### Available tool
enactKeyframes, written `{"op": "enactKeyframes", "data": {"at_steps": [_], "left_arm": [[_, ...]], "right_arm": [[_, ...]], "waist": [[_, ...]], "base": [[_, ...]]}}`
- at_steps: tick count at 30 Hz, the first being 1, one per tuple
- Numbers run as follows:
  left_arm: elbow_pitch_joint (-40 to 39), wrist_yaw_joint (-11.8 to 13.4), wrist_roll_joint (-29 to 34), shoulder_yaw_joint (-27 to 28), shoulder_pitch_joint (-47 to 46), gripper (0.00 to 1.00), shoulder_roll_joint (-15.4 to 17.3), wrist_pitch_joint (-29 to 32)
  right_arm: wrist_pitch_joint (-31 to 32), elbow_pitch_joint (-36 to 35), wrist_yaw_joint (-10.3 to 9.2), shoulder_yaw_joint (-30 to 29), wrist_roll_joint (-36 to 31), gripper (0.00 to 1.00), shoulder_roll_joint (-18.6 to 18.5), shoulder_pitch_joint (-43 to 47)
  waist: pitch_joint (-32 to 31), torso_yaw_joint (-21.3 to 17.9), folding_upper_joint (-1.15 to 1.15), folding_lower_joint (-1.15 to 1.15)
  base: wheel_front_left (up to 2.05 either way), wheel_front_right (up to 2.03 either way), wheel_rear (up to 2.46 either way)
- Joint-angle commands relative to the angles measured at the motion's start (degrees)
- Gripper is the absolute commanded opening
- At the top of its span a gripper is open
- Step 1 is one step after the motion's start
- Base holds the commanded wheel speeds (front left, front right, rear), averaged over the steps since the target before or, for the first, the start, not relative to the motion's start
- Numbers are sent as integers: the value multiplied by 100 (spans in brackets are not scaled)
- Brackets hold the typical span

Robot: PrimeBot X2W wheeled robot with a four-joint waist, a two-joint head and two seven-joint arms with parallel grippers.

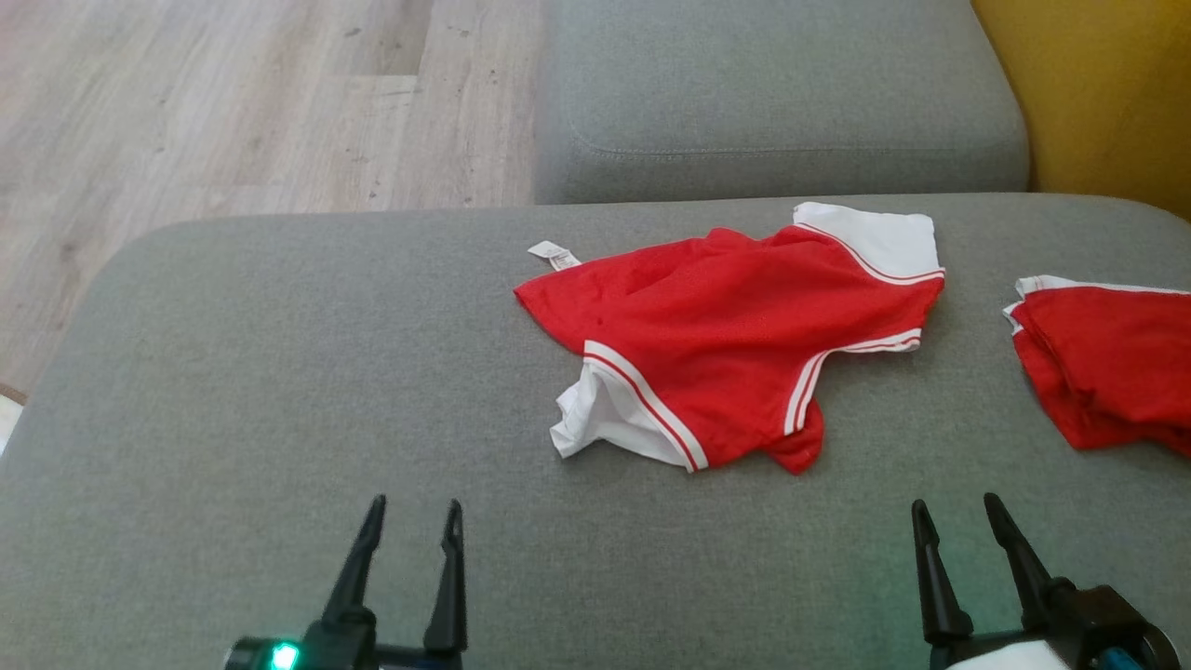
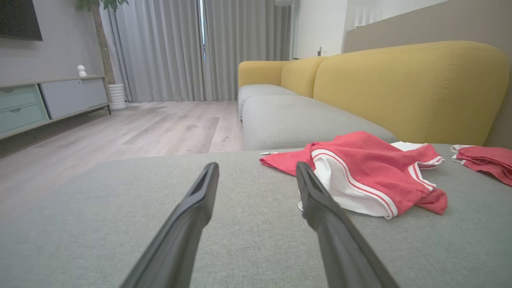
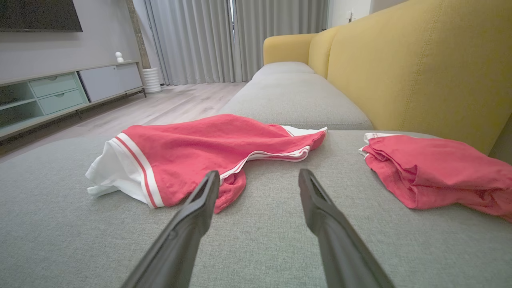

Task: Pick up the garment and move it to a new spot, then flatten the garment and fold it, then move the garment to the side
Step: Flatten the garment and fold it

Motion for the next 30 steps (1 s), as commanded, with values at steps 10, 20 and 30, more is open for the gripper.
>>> {"op": "enactKeyframes", "data": {"at_steps": [10, 20, 30], "left_arm": [[348, -493, -132, -359, -497, 100, -42, -71], [1684, -744, -22, -1526, -1889, 100, -42, -71], [2848, -438, -93, -2238, -3124, 100, -42, -71]], "right_arm": [[-23, -252, -5, 223, -80, 100, -34, -319], [-23, -390, -5, 459, -46, 100, -109, -654], [-23, -403, -5, 588, 20, 100, -169, -947]], "waist": [[308, -439, 0, 0], [975, -1139, 0, 0], [1453, -1610, 0, 0]], "base": [[0, 0, 0], [0, 0, 0], [0, 0, 0]]}}
